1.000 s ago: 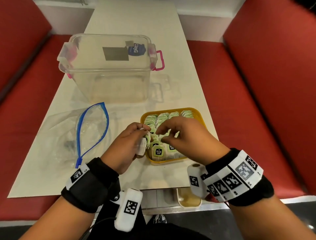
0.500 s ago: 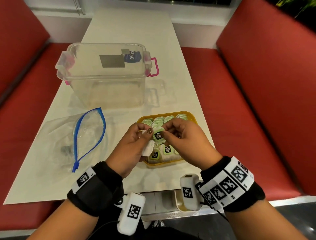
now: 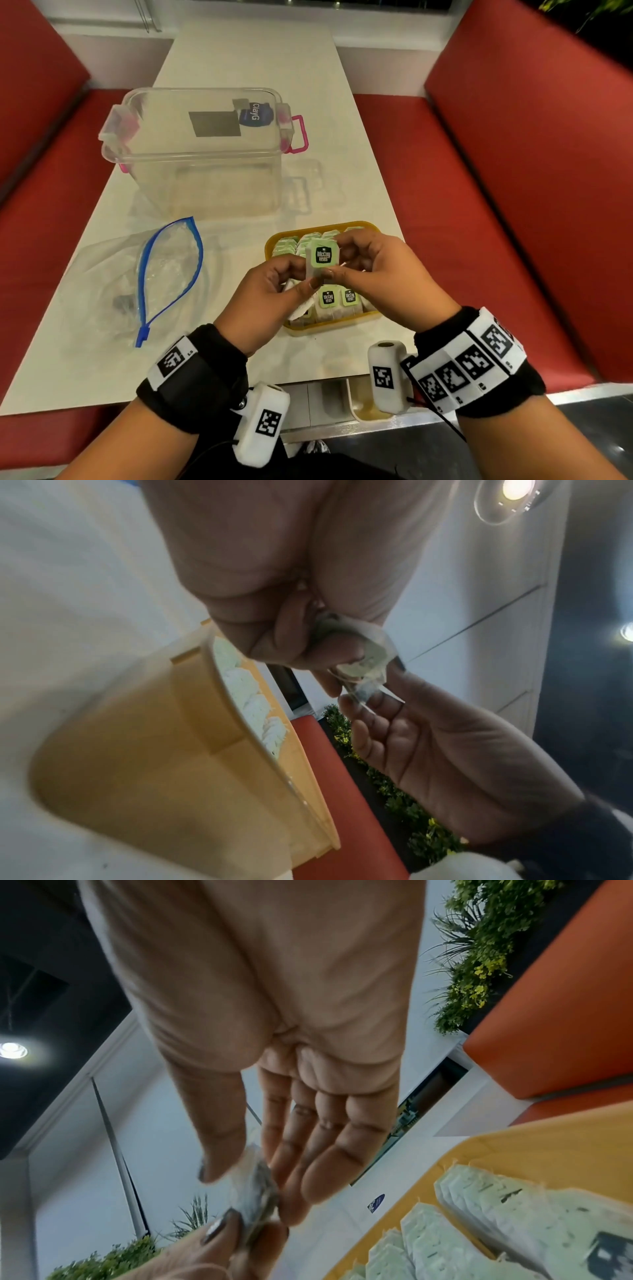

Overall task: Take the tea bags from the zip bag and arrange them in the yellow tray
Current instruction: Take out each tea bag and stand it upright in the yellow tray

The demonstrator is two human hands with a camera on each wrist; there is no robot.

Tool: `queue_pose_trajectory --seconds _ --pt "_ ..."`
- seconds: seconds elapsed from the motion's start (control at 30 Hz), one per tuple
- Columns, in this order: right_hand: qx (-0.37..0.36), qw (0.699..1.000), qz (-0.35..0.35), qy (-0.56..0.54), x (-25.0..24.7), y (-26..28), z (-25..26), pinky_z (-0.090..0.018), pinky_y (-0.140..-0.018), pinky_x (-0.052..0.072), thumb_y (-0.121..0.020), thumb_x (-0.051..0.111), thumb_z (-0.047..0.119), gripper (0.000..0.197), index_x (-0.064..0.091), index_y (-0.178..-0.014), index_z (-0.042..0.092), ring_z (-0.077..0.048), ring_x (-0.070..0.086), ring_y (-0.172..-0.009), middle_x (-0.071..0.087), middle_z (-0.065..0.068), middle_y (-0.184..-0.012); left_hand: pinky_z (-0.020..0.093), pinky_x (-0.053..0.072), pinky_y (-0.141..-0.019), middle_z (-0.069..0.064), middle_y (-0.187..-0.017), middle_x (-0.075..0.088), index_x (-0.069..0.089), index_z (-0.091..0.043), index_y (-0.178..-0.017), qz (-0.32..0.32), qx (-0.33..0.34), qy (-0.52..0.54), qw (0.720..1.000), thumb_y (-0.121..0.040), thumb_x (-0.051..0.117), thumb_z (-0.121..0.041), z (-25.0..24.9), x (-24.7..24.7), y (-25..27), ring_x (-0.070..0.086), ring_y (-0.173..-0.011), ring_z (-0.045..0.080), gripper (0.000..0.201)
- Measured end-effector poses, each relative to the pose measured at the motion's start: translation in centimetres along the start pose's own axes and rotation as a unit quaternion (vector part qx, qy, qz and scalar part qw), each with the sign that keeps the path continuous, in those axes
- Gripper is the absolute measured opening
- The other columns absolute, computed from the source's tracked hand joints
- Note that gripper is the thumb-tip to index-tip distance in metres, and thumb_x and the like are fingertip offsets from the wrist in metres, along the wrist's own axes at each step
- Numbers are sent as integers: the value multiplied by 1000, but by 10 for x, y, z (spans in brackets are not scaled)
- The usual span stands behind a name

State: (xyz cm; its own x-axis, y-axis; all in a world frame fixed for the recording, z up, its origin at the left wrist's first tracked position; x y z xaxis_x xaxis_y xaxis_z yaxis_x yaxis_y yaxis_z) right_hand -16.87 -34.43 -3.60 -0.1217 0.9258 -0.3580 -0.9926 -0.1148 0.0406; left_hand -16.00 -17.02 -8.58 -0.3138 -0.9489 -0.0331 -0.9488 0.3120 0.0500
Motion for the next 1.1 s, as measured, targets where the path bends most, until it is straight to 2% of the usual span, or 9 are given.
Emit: queue_pose_trajectory --seconds 0.13,0.27,0.37,0.5,0.6,0.73,0.9,1.0,1.1 --pt "-22 998 -21 51 -1 -1 -3 -34 -73 58 -81 73 13 20 67 -98 22 -18 68 -77 71 0 -85 30 53 -79 9 -91 72 67 -14 -93 0 -12 19 1000 -81 70 -15 3 3 -2 67 -89 18 12" --pt "-22 999 -16 40 -1 -1 -3 -29 -74 58 -79 75 10 25 67 -100 21 -15 67 -78 69 1 -86 46 52 -87 20 -97 71 67 1 -95 -6 -7 21 1000 -74 71 -28 5 4 -4 66 -98 35 35" --pt "-24 998 -18 47 -2 -3 -6 -32 -76 58 -80 73 7 22 68 -99 16 -14 68 -79 71 0 -85 33 56 -82 10 -98 73 68 -2 -99 -3 -10 28 1000 -76 71 -22 5 5 -6 69 -95 22 31" --pt "-9 998 -7 56 -3 -4 -10 -36 -74 59 -78 77 17 25 67 -101 18 -15 69 -78 71 2 -88 18 51 -72 -6 -86 73 67 -10 -85 -13 0 -8 1000 -83 70 -11 5 3 -8 67 -85 4 3" --pt "-8 994 -14 110 -7 -4 -8 -29 -67 57 -78 77 27 29 66 -104 25 -6 64 -70 67 11 -92 21 51 -73 -3 -87 71 69 -14 -86 -4 23 -115 993 -85 71 -19 7 0 -10 66 -84 5 6" --pt "-25 982 12 187 -11 -10 -2 -23 -64 50 -77 75 21 20 67 -94 25 -7 61 -69 66 8 -84 13 34 -58 -11 -69 57 61 -27 -76 14 55 -236 970 -85 71 -21 6 2 -12 49 -62 -1 15" --pt "-9 963 71 261 -16 -16 -3 -13 -48 31 -77 75 22 8 67 -75 20 1 49 -53 57 8 -62 15 42 -71 -13 -86 68 68 -27 -90 16 37 -254 966 -85 72 -22 5 2 -15 61 -82 -3 8" --pt "20 940 95 327 -22 -20 -9 -17 -51 30 -77 74 18 10 65 -77 21 -4 48 -58 52 12 -63 7 40 -72 -13 -88 67 68 -22 -92 -34 40 -269 962 -85 72 -23 5 -8 -15 61 -86 -2 8" --pt "45 896 159 413 -20 -21 -19 -17 -53 31 -79 71 14 16 67 -93 22 -12 49 -75 53 12 -75 11 37 -63 -9 -81 61 62 -17 -88 -113 41 -295 948 -84 73 -20 9 -22 -14 56 -76 3 12"
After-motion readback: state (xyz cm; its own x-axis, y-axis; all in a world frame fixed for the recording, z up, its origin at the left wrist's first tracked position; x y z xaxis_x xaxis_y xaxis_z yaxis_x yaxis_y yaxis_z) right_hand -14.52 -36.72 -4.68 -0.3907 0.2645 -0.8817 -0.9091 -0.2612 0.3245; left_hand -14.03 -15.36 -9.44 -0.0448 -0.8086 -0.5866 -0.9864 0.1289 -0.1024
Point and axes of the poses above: each hand's wrist, its own y-axis away from the middle knuckle, its own x-axis out of the palm, z = x × y, the point moved 1 cm from there along -y, towards the middle knuckle
